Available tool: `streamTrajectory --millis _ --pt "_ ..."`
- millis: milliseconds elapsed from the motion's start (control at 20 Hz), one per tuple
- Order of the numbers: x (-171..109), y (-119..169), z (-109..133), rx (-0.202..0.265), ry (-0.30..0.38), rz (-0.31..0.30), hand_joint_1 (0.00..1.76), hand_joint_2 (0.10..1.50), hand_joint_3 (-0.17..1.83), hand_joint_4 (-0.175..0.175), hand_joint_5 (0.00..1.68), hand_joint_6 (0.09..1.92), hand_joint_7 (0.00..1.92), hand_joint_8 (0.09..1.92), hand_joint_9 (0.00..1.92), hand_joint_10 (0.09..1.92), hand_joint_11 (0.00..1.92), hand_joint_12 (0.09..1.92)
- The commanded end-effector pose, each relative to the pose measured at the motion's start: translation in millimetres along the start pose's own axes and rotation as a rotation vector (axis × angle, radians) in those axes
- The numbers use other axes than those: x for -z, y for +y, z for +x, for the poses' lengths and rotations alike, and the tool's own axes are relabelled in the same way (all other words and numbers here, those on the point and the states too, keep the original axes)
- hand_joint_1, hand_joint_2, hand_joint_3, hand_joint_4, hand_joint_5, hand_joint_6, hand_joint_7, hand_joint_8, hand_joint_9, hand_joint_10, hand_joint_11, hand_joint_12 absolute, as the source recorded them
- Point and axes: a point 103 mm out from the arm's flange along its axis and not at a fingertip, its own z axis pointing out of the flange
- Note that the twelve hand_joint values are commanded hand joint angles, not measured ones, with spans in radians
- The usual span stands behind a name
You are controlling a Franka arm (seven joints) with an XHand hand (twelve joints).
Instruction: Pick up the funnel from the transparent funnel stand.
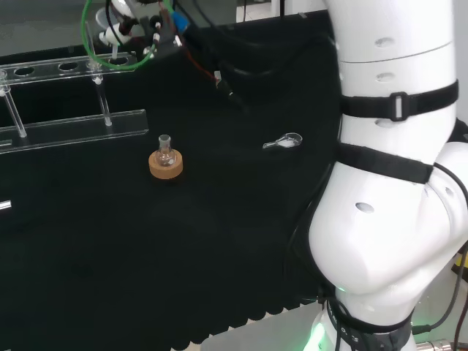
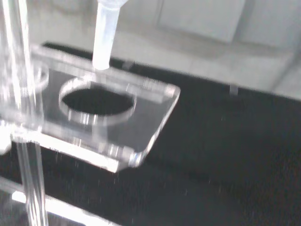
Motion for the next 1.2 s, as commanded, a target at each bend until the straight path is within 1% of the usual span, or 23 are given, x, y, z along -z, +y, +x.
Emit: streamTrajectory --millis 50,100,200,300,350,400,450,500,600,650,750,900,1000,1100,1200 --pt "58.3 -10.3 -26.2 -0.017 0.010 -0.083 0.97 1.02 0.28 -0.175 0.54 1.37 0.95 1.69 1.59 1.27 1.92 1.16" --pt "74.9 -17.2 -32.1 -0.032 0.008 -0.084 0.97 1.02 0.29 -0.175 0.54 1.37 0.95 1.68 1.60 1.26 1.92 1.16" --pt "96.4 -27.6 -40.7 -0.052 0.013 -0.080 1.01 1.13 0.19 -0.145 0.66 1.40 0.97 1.68 1.62 1.25 1.92 1.17" --pt "119.0 -43.0 -51.7 -0.089 0.023 -0.065 1.03 1.19 0.11 -0.129 0.71 1.41 0.98 1.67 1.63 1.25 1.92 1.17" --pt "126.4 -49.3 -56.1 -0.105 0.025 -0.056 1.03 1.21 0.09 -0.126 0.71 1.41 0.98 1.67 1.63 1.25 1.92 1.17" --pt "135.9 -61.6 -63.7 -0.131 0.020 -0.037 1.04 1.22 0.07 -0.124 0.72 1.41 0.98 1.67 1.63 1.25 1.92 1.17" --pt "140.8 -68.4 -68.0 -0.143 0.018 -0.025 1.04 1.22 0.07 -0.124 0.72 1.41 0.99 1.67 1.63 1.25 1.92 1.17" --pt "147.7 -84.3 -76.5 -0.150 0.010 -0.007 1.04 1.22 0.06 -0.123 0.72 1.41 0.99 1.67 1.63 1.25 1.92 1.17" --pt "156.7 -107.7 -87.6 -0.132 -0.003 0.011 1.04 1.23 0.06 -0.123 0.72 1.41 0.99 1.67 1.63 1.25 1.92 1.17" --pt "162.6 -128.4 -96.3 -0.103 -0.001 0.034 1.04 1.23 0.06 -0.122 0.72 1.41 0.99 1.67 1.63 1.25 1.92 1.17" --pt "169.3 -152.6 -106.0 -0.070 0.029 0.051 1.04 1.23 0.05 -0.122 0.73 1.41 0.99 1.67 1.63 1.25 1.92 1.17" --pt "174.9 -181.9 -117.2 -0.037 0.066 0.057 1.04 1.23 0.05 -0.122 0.73 1.40 0.99 1.67 1.63 1.25 1.92 1.17" --pt "177.5 -192.6 -119.4 -0.040 0.074 0.063 1.04 1.23 0.05 -0.125 0.73 1.40 1.00 1.66 1.63 1.25 1.92 1.17" --pt "181.5 -204.1 -116.0 -0.044 0.087 0.047 1.04 1.23 0.05 -0.129 0.73 1.41 1.00 1.66 1.63 1.25 1.92 1.17" --pt "180.9 -206.2 -109.6 -0.060 0.086 0.052 1.04 1.23 0.05 -0.131 0.73 1.41 1.00 1.66 1.63 1.25 1.92 1.17"
